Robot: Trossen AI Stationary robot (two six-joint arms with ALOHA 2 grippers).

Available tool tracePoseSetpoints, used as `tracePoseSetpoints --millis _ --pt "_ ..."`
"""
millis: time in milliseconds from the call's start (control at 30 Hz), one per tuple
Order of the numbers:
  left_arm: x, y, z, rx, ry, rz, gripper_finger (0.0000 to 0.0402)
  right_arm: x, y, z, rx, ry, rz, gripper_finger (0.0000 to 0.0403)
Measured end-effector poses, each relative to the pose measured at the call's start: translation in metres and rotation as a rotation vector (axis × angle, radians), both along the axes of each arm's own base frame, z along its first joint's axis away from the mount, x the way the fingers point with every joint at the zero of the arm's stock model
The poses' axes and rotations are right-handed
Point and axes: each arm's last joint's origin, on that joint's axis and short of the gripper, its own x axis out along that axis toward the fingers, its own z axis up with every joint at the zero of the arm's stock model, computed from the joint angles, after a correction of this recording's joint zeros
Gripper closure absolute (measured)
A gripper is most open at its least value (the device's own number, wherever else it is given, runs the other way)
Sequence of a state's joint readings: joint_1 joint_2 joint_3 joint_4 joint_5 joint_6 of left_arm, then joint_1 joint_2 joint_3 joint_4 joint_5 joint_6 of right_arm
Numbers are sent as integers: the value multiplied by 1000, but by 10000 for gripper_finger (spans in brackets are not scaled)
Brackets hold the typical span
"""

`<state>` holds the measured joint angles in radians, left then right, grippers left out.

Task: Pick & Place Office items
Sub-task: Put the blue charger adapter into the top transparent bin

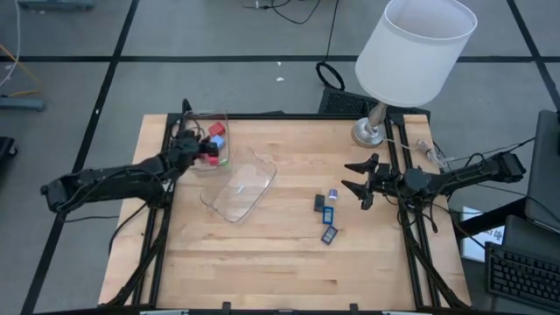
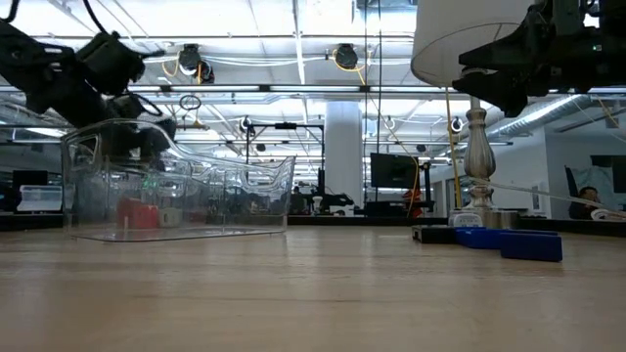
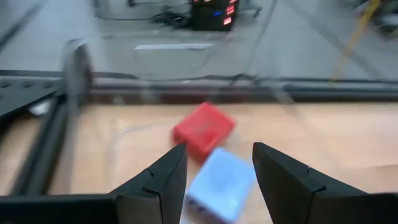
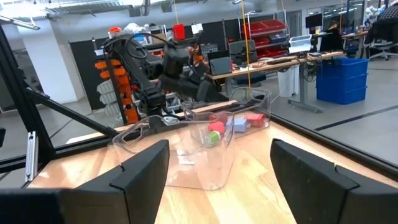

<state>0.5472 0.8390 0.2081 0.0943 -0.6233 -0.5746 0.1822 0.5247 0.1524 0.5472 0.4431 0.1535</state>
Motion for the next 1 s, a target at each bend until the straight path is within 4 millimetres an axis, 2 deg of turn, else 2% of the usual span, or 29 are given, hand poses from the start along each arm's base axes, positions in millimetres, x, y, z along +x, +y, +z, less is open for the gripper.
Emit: tracePoseSetpoints --millis 100,333,600,733,1000 --pt "1 -2 10 21 -78 -101 220 0 0 0 -11 6 -1 133" --pt "6 -11 28 33 -240 -470 220 8 9 -10 -97 98 24 133" --pt "13 -21 30 76 -196 -629 220 23 16 -37 -110 372 -76 133" --pt "20 -32 36 147 -207 -776 220 26 18 -53 -117 517 -91 133" --pt "28 -52 39 235 -180 -1060 220 31 16 -68 -95 600 -108 133"
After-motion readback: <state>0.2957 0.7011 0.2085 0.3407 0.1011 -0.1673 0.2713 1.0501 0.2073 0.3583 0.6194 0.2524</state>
